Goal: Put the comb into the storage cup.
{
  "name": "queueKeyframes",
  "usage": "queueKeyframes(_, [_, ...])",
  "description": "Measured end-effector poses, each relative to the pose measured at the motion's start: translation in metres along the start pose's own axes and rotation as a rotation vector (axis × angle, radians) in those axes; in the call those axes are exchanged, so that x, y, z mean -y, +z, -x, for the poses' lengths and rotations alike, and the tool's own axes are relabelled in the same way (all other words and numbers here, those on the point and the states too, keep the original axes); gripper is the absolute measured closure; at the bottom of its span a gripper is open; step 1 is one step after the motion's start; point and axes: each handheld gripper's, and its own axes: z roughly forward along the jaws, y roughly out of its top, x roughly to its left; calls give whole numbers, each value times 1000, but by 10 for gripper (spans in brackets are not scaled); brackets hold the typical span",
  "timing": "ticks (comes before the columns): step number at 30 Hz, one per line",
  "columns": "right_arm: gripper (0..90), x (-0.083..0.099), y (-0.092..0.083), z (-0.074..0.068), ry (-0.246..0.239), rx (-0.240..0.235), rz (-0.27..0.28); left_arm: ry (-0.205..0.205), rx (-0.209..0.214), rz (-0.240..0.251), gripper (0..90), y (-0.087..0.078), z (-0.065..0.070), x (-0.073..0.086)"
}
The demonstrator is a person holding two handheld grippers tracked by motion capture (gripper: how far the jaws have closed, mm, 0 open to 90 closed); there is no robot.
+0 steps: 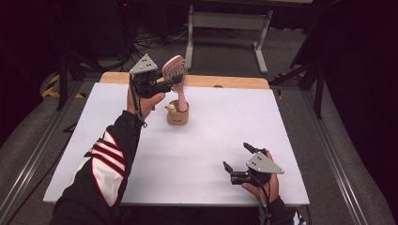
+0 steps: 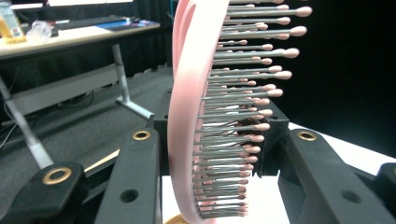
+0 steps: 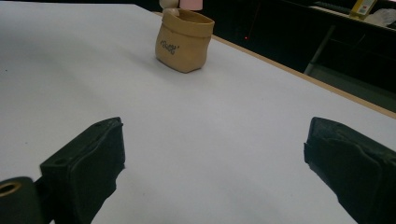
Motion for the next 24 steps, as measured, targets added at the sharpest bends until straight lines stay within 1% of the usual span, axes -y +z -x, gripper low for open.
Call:
queueKeyframes(1, [61, 0, 0, 0, -2, -2, 0, -8, 12, -1, 628, 2, -1, 2])
queueKeyframes(2, [61, 0, 0, 0, -5, -3, 0, -11, 11, -3, 627, 3, -2, 3])
queueKeyframes(4, [61, 0, 0, 0, -4, -3, 0, -5, -3, -15, 627, 5, -2, 4])
queueKeyframes(6, [61, 0, 0, 0, -3, -3, -1, -8, -1, -17, 627, 6, -3, 5])
queueKeyframes(7, [61, 0, 0, 0, -5, -4, -2, -17, -10, -18, 627, 8, -4, 7])
queueKeyframes(8, [61, 0, 0, 0, -5, -4, -2, -17, -7, -21, 627, 8, -5, 8])
queueKeyframes(9, [61, 0, 0, 0, -4, -4, -3, -26, -1, -21, 627, 9, -6, 9])
queueKeyframes(11, [61, 0, 1, 0, -5, -6, -6, -23, -11, -29, 627, 11, -6, 11])
queueKeyframes(13, [61, 0, 1, -1, -4, -6, -7, -23, -8, -32, 627, 12, -7, 12])
queueKeyframes(15, [61, 0, 1, -1, -6, -7, -7, -26, -18, -40, 627, 14, -7, 15])
queueKeyframes(18, [61, 0, 1, -1, -3, -9, -8, -34, -19, -45, 627, 16, -8, 19])
queueKeyframes(20, [61, 1, 1, -1, -7, -9, -11, -31, -21, -48, 627, 17, -9, 20])
queueKeyframes(21, [61, 0, 1, -1, -9, -9, -12, -34, -24, -50, 627, 18, -11, 23])
queueKeyframes(23, [61, 1, 1, -1, -7, -11, -11, -53, -19, -51, 627, 19, -12, 26])
queueKeyframes(24, [61, 1, 1, -1, -8, -12, -12, -54, -18, -52, 627, 19, -13, 27])
